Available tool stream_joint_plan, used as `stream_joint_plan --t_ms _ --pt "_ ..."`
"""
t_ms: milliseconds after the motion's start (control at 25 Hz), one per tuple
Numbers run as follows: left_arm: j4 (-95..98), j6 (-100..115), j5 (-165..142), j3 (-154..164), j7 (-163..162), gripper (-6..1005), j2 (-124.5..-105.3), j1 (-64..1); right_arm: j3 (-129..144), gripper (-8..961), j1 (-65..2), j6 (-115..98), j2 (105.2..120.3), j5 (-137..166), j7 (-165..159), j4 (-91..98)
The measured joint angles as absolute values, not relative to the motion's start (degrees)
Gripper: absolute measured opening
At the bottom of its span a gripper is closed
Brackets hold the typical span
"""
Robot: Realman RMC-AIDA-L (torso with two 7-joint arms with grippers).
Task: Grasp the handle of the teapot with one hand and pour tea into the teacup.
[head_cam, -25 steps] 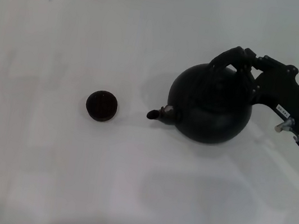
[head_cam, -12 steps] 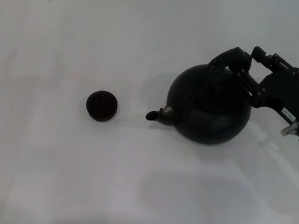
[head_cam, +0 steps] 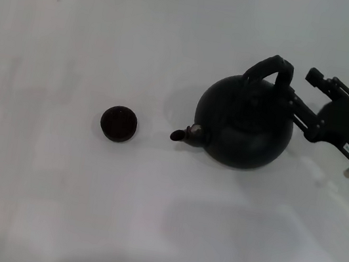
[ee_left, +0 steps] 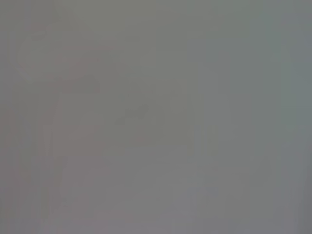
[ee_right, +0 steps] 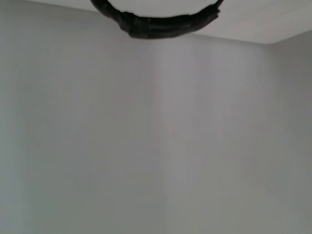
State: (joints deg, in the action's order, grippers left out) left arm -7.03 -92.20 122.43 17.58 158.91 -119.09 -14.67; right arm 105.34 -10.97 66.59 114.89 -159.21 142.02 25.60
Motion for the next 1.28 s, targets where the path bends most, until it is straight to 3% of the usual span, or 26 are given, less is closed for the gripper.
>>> stream_joint_plan --t_ms 240,440,720,1280 --pt "-7.03 -92.2 122.43 17.56 158.91 885 -119.09 -14.71 101.54 648 -9.16 72.39 114.13 -159.12 141.93 21.43" --pt "-7.03 -92.21 122.43 17.46 158.91 885 -119.09 -14.7 91.35 639 -8.45 78.8 114.42 -159.11 141.88 14.2" --pt "-7.07 -92.25 122.43 17.54 158.91 886 -119.11 -14.35 76.7 636 -8.6 79.43 115.98 -159.2 141.7 9.2" --pt "-7.02 -92.76 122.44 17.57 158.22 886 -119.12 -14.11 73.22 636 -11.24 77.56 115.84 -159.26 141.67 8.32"
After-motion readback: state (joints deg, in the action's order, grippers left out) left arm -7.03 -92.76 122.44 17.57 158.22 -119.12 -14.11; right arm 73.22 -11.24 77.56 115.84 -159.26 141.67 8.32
